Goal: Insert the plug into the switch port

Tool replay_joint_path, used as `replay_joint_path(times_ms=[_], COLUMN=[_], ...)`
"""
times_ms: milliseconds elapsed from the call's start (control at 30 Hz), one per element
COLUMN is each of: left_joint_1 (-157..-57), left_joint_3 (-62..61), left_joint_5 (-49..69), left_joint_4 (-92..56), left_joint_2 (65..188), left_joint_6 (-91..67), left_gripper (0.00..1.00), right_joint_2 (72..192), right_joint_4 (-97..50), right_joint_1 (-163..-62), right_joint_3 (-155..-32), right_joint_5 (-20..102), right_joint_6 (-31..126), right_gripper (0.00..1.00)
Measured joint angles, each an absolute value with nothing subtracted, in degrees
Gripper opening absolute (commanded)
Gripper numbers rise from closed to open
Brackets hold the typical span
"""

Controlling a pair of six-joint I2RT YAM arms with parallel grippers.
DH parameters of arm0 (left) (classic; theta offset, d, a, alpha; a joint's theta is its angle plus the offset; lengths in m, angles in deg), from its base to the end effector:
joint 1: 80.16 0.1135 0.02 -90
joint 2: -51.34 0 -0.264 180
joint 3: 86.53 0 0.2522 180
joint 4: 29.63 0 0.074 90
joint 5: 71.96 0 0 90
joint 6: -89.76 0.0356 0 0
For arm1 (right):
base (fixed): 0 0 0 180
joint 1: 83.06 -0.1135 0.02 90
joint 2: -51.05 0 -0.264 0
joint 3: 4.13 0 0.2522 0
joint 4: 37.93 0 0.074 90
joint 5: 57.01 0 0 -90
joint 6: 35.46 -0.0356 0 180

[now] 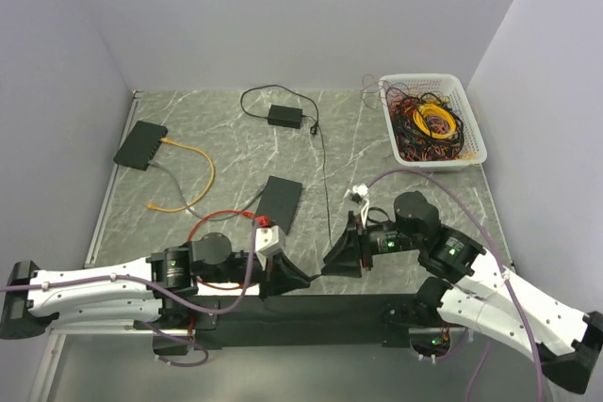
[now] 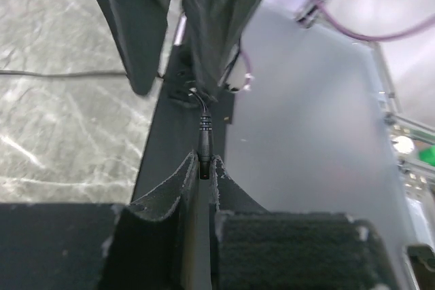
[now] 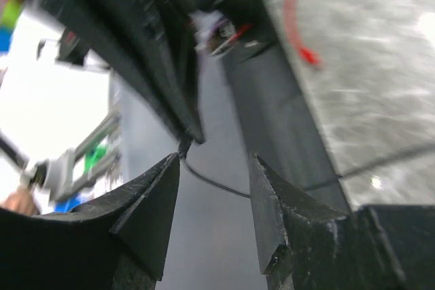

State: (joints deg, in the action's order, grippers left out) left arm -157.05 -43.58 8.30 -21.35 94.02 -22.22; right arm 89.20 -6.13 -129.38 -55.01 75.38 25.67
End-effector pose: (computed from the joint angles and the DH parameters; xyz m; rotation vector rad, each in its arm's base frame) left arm 0.0364 -0.1827 0.2785 1.0133 1.6413 -1.3767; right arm 0.0884 0.1274 0.2994 -0.8786 1.9580 1.5346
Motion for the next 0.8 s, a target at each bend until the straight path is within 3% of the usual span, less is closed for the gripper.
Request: replay_joint_path(times_ms=[267, 633, 800], left_joint_1=[-157.0, -157.0, -157.0], left_joint_3=[-43.6, -43.6, -43.6], left_joint_5=[5.7, 6.1, 6.4], left_joint_4=[-20.6, -19.4, -19.3], left_joint_2=[90.9, 92.3, 91.0], left_joint_6=[-22.6, -23.6, -23.6], left_gripper=[0.01, 0.01, 0.01], right_joint_2=[92.2, 93.7, 94.8], right_joint_4=[-16.0, -17.9, -18.0], right_joint_1=[-138.8, -140.2, -140.6], right_joint_3=[-54.2, -54.2, -54.2], right_joint_5=[76.4, 75.6, 74.6], right_joint_6=[25.2, 25.0, 25.0], right_gripper=[0.51, 0.44, 0.35])
